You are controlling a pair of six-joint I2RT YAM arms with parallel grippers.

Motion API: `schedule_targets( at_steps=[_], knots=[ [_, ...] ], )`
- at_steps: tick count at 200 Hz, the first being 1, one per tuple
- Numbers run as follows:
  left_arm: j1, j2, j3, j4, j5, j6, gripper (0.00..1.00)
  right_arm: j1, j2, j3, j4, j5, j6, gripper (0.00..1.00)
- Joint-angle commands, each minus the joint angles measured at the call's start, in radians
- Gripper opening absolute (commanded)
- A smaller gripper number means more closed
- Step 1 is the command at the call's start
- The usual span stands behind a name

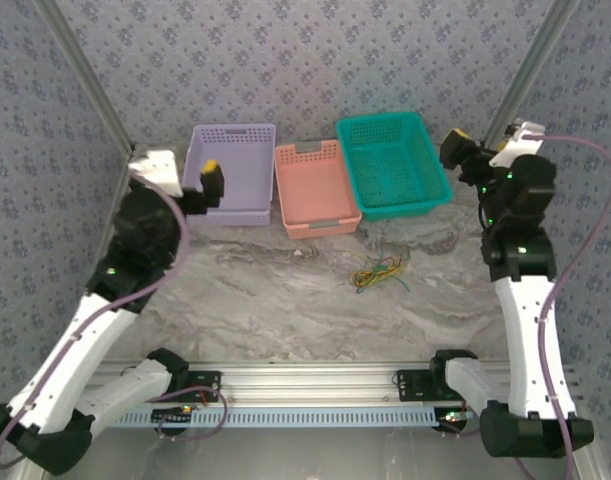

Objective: Untangle the cables

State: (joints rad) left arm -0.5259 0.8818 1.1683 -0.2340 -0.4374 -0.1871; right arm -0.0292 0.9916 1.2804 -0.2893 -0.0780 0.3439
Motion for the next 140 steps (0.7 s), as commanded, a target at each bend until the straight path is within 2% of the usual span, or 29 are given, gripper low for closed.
schedule_targets(
  at_steps=[1, 7, 15, 19, 27, 39, 51, 69, 82, 104, 124, 140],
  knots=[
    [0.053, 0.016, 0.008, -0.299, 0.348, -0.258, 0.99, 0.023, 0.097, -0.067, -0.424, -0.385, 0.239, 0.79],
    [0.055, 0.040, 0.020, -0.310, 0.460, -0.297, 0.99, 0.075, 0.108, -0.076, -0.474, -0.348, 0.255, 0.70],
    [0.018, 0.075, 0.029, -0.337, 0.509, -0.346, 0.84, 0.188, 0.091, -0.123, -0.506, -0.210, 0.272, 0.67],
    [-0.014, 0.088, 0.028, -0.353, 0.496, -0.367, 0.78, 0.260, 0.071, -0.153, -0.516, -0.123, 0.277, 0.66],
    [-0.103, 0.105, -0.001, -0.364, 0.454, -0.394, 0.68, 0.394, 0.016, -0.235, -0.509, 0.016, 0.383, 0.63],
    [-0.253, 0.116, -0.076, -0.335, 0.365, -0.426, 0.64, 0.524, -0.071, -0.373, -0.449, 0.113, 0.499, 0.57],
    [-0.381, 0.133, -0.159, -0.280, 0.295, -0.473, 0.63, 0.585, -0.131, -0.490, -0.434, 0.189, 0.588, 0.57],
    [-0.528, 0.184, -0.255, -0.200, 0.234, -0.544, 0.61, 0.565, -0.169, -0.626, -0.357, 0.168, 0.629, 0.64],
    [-0.596, 0.239, -0.303, -0.140, 0.207, -0.589, 0.60, 0.519, -0.152, -0.682, -0.270, 0.116, 0.621, 0.69],
    [-0.673, 0.354, -0.302, -0.118, 0.183, -0.626, 0.53, 0.451, -0.075, -0.728, -0.122, 0.002, 0.590, 0.70],
    [-0.722, 0.433, -0.266, -0.121, 0.150, -0.632, 0.53, 0.437, 0.006, -0.729, -0.043, 0.006, 0.582, 0.73],
    [-0.739, 0.471, -0.242, -0.117, 0.150, -0.637, 0.53, 0.385, 0.092, -0.731, 0.007, -0.031, 0.588, 0.71]
  ],
)
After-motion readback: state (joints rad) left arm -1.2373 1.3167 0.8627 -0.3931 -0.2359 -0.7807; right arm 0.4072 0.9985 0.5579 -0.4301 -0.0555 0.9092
